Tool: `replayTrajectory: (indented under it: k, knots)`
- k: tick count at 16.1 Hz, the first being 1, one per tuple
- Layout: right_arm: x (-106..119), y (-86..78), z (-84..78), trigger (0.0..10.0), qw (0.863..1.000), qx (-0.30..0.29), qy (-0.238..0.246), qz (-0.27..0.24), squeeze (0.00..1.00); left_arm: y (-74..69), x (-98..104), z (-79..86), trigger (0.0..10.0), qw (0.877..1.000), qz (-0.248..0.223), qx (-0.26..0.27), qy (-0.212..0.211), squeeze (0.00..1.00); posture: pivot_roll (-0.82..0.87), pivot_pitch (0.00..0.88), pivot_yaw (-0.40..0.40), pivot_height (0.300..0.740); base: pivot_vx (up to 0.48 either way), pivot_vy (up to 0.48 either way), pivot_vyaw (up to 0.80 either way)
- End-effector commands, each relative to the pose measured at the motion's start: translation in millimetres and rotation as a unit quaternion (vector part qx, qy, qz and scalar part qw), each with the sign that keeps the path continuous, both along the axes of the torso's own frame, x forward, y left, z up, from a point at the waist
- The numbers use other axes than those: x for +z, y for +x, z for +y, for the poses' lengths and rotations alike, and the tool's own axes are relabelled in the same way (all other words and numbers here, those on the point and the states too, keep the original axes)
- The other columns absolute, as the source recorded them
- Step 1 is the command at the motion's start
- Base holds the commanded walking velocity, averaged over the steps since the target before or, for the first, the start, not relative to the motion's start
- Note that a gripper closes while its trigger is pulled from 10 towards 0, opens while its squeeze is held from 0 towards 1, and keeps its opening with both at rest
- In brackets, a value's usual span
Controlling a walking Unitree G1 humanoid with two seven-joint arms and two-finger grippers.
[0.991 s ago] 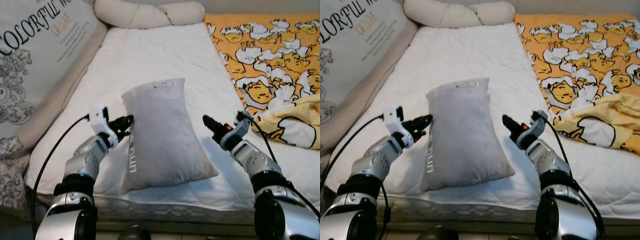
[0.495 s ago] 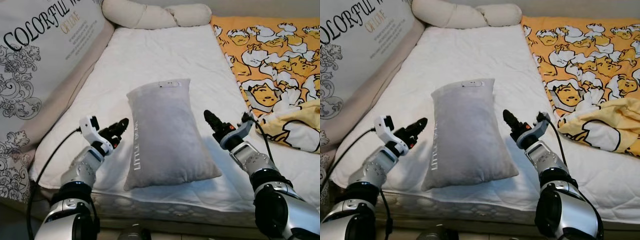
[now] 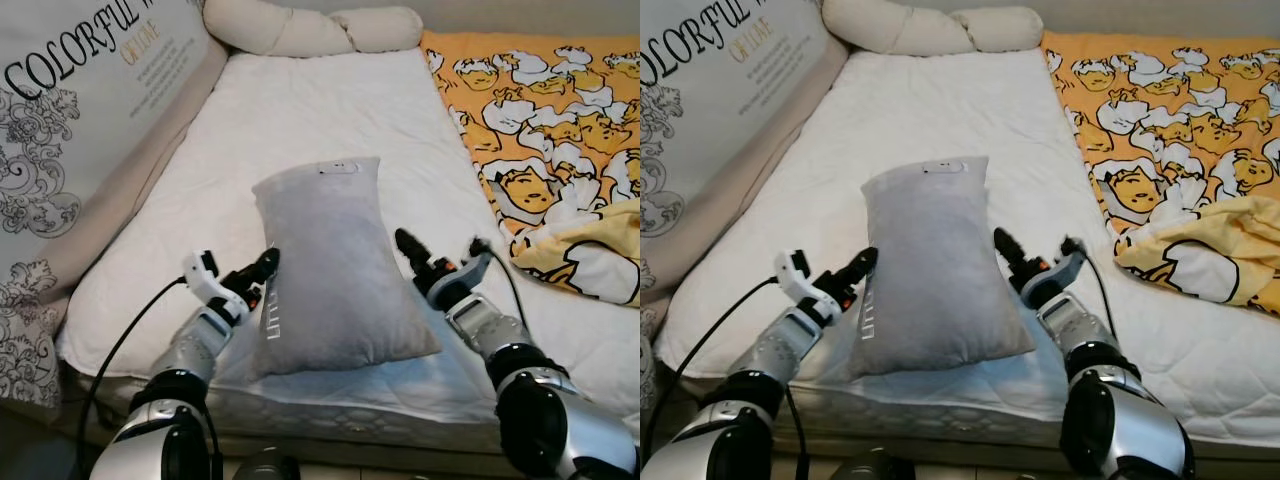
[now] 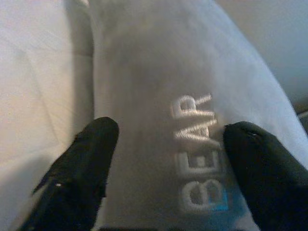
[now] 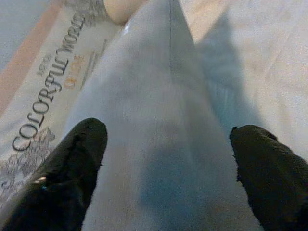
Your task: Clean up the room
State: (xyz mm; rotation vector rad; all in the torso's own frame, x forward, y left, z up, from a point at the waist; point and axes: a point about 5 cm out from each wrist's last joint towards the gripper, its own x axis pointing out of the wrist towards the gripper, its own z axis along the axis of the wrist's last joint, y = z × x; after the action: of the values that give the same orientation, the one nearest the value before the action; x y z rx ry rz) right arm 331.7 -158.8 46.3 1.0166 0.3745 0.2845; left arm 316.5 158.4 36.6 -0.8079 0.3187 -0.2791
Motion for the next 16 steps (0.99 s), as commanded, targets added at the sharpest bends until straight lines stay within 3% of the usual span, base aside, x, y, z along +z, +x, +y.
replayTrajectory:
  k: [1,2,3,4,5,6,7,8,9,10,16]
  knots:
    - [-1,-0.4,9.4,10.0,1.000,0.025,-0.006,0.003,1.00,1.4,0,-8.3,10.0,1.000,0.005,-0.017,0.010,1.00,-0.05,0.000,0.048,0.740,0.000,0.000,0.00]
    - [-7,-5.1,20.6,10.0,0.998,0.060,-0.025,0.019,1.00,0.9,-3,-18.4,10.0,0.999,0.010,-0.034,0.013,1.00,-0.06,0.000,0.050,0.740,0.000,0.000,0.00]
    - [-15,-11.1,30.0,10.0,0.993,0.093,-0.047,0.049,0.00,1.3,0,-30.6,10.0,0.998,0.001,-0.062,-0.010,1.00,-0.06,0.000,0.054,0.740,0.000,0.000,0.00]
    - [-20,-14.9,35.6,10.0,0.990,0.110,-0.063,0.061,0.00,0.9,3,-41.7,10.0,0.995,-0.009,-0.092,-0.024,0.27,-0.07,0.000,0.056,0.740,0.000,0.000,0.00]
    - [-21,-16.7,38.8,10.0,0.990,0.116,-0.055,0.063,0.00,0.1,4,-50.0,10.0,0.993,-0.017,-0.116,-0.025,0.00,-0.07,0.000,0.058,0.740,0.000,0.000,0.00]
    - [-21,-16.8,40.2,9.7,0.990,0.116,-0.053,0.058,0.00,-1.3,4,-56.0,10.0,0.990,-0.021,-0.137,-0.020,0.00,-0.07,0.000,0.060,0.740,0.000,0.000,0.00]
    - [-21,-16.6,40.5,5.0,0.990,0.115,-0.056,0.052,0.00,-2.4,3,-58.7,10.0,0.989,-0.021,-0.147,-0.006,0.00,-0.07,0.000,0.061,0.740,0.000,0.000,0.00]
    - [-20,-16.4,41.3,0.6,0.991,0.115,-0.058,0.044,0.00,-3.7,-1,-60.8,7.2,0.986,-0.020,-0.157,0.043,0.00,-0.07,0.000,0.062,0.740,0.000,0.000,0.00]
    - [-20,-16.5,41.4,0.0,0.991,0.117,-0.058,0.038,0.00,-2.8,-2,-60.1,0.8,0.987,-0.019,-0.151,0.057,0.00,-0.07,0.000,0.063,0.740,0.000,0.000,0.00]
    - [-20,-16.9,41.3,0.0,0.990,0.122,-0.055,0.036,0.00,-1.2,0,-58.9,0.0,0.987,-0.021,-0.146,0.056,0.00,-0.07,0.000,0.062,0.740,0.000,0.000,0.00]
    - [-19,-16.0,45.1,0.0,0.988,0.134,-0.073,0.038,0.00,-1.5,-2,-58.2,0.0,0.983,-0.011,-0.165,0.082,0.00,-0.06,0.000,0.062,0.740,0.000,0.000,0.00]
